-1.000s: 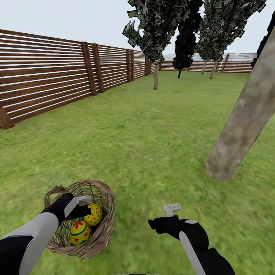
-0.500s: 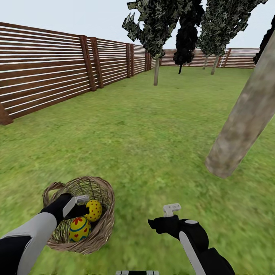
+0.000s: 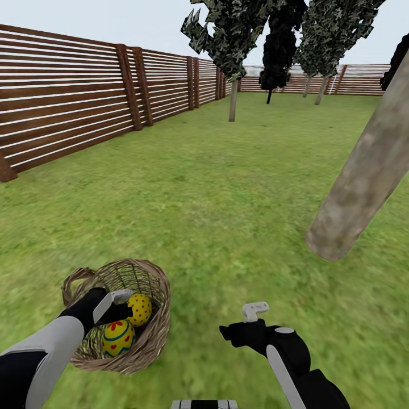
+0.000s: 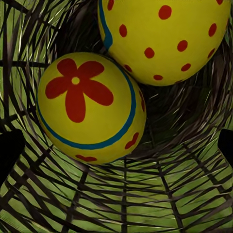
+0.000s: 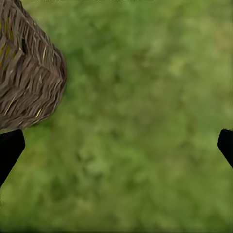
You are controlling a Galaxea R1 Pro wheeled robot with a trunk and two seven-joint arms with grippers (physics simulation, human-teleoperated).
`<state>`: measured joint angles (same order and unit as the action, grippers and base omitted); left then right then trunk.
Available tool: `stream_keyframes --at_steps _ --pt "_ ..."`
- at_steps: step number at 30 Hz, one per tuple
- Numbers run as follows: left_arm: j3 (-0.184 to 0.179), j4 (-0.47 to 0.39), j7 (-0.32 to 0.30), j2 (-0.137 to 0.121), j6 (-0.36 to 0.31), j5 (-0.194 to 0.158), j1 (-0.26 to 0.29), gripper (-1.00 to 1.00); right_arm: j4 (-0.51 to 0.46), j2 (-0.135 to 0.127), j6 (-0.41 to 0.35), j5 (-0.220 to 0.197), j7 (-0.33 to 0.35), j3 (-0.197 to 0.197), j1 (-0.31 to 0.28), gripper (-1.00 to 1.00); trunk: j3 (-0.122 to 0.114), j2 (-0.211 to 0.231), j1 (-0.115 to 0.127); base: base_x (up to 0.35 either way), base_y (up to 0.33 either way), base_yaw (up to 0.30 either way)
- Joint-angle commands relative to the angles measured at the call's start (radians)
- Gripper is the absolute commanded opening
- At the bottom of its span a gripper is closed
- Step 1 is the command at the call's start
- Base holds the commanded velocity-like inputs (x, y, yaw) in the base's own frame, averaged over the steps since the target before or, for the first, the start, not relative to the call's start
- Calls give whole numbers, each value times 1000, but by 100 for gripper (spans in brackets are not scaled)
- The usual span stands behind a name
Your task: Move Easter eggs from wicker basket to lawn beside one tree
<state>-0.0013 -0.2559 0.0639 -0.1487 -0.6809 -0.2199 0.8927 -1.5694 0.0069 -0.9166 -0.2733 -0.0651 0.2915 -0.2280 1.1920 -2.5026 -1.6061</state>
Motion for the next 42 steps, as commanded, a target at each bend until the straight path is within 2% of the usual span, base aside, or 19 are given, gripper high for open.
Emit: stream_keyframes --at_steps 1,31,42 --pt "0 -2 7 0 -4 -10 0 100 -2 0 -4 -7 -7 0 0 100 1 0 0 0 0 0" --pt "0 -3 9 0 4 -11 0 100 -4 1 -4 -7 -7 -4 1 100 1 0 0 3 30 0" --pt "-3 -2 14 0 36 -10 0 100 -4 1 -4 -7 -7 -3 1 100 1 0 0 6 11 0"
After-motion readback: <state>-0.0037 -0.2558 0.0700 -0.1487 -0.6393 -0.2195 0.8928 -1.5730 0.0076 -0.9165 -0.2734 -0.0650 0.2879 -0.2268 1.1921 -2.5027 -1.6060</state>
